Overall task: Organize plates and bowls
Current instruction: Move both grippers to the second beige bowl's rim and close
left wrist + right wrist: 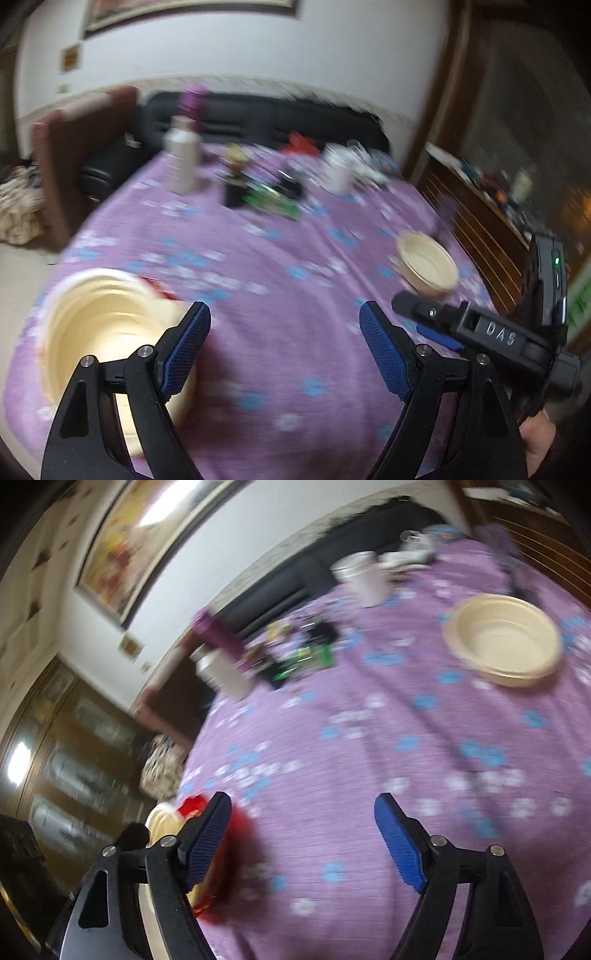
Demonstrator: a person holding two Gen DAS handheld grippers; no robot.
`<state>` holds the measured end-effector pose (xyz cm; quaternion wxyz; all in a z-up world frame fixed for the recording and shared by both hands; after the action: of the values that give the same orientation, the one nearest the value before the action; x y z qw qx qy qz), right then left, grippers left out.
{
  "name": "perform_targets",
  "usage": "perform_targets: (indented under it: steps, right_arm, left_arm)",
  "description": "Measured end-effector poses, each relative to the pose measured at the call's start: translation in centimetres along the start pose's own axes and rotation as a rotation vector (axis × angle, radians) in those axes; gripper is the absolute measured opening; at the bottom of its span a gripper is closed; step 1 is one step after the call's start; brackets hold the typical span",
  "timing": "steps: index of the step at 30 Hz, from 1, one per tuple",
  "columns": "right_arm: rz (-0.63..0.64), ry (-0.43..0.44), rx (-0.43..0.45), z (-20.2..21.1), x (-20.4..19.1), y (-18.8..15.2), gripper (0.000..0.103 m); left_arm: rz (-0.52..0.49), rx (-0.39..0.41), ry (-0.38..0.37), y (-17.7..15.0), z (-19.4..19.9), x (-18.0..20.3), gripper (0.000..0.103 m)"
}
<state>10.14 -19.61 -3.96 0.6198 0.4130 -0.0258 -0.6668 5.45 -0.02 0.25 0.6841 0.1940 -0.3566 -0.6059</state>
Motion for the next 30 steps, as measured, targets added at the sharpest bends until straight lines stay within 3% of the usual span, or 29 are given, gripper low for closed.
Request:
perform_targets:
  steps: [3,5,11,26,30]
  right_arm:
    - [-0.066,-0.043,0.016,1.5,4.0,1.0,0.087]
    - [-0.103,-0.073,0.029,2.3,6.5,1.5,0.088]
    - [-0.167,-0.152,0.041,4.1,11.9,3.3,0.089]
    - [-0.221,-0.23,0.095,5.3,18.3,9.6,0.088]
    - [-0.268,-0.225,0.067,3.5,20.0,11.7,0.075]
  left_arm:
    - [-0.022,-0.101,-0.051,-0.3,-3.2,3.4,0.083]
    - [-0.035,-0.137,-0.044,-0.5,-4.8,5.1,0.083]
    - [-0.09,-0.158,-0.045,-0.6,-7.4,8.9,0.083]
    - [-0.032,-0.197,-0.032,2.7,-16.8,14.9,0.083]
    - [0.008,-0.243,-0.031,3.2,-19.6,15.8,0.083]
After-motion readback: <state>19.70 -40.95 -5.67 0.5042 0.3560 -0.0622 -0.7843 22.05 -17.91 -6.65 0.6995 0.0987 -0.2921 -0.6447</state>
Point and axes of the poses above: each gripper's, at about its wrist camera, not at the fingertips, and z roughly against the way its jaws point, x to its right, y to its top, the point moved 4 cm from there along -z, roughly the way its jaws point, and after that the axes turned 4 degrees about z, right-handed, at the moved point
